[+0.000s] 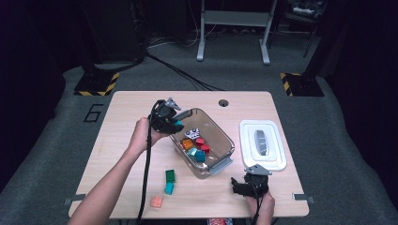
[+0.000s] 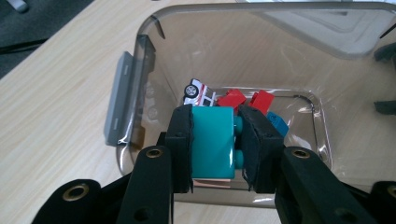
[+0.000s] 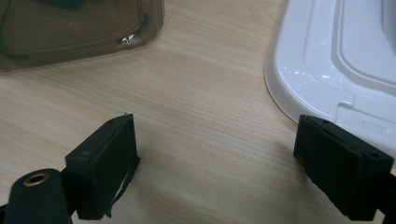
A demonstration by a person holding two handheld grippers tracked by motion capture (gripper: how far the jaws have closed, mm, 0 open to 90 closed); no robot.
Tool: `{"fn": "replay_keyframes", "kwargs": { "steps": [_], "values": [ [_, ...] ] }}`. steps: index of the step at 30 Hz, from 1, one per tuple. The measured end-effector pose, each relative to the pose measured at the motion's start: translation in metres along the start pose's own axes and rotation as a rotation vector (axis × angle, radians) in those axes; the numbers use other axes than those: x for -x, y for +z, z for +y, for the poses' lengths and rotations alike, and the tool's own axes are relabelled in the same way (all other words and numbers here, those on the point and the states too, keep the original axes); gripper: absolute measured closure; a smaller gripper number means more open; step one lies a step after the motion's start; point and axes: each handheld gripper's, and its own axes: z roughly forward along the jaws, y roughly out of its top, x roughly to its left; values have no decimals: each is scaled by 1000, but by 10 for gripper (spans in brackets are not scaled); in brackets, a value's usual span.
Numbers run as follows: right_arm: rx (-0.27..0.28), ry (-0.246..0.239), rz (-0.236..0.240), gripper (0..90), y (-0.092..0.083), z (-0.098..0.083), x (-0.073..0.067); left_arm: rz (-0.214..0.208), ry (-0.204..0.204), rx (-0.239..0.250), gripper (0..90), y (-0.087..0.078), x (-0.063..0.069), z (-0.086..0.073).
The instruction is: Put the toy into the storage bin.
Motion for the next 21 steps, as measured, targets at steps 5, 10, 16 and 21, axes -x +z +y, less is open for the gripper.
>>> {"fn": "replay_keyframes", "kwargs": {
  "steps": [5, 10, 16, 21],
  "values": [
    [0, 0, 0, 125, 0, 0, 0, -18, 8, -45, 669, 10, 0, -5],
    [0, 0, 0, 125, 0, 0, 0, -38, 5, -67, 668, 15, -2, -10],
    [0, 0, -1, 125, 0, 0, 0, -54, 10, -88, 648, 17, -1, -12],
    [0, 1, -1, 126, 0, 0, 0, -52, -6, -98, 545, 14, -2, -15]
  ]
}}
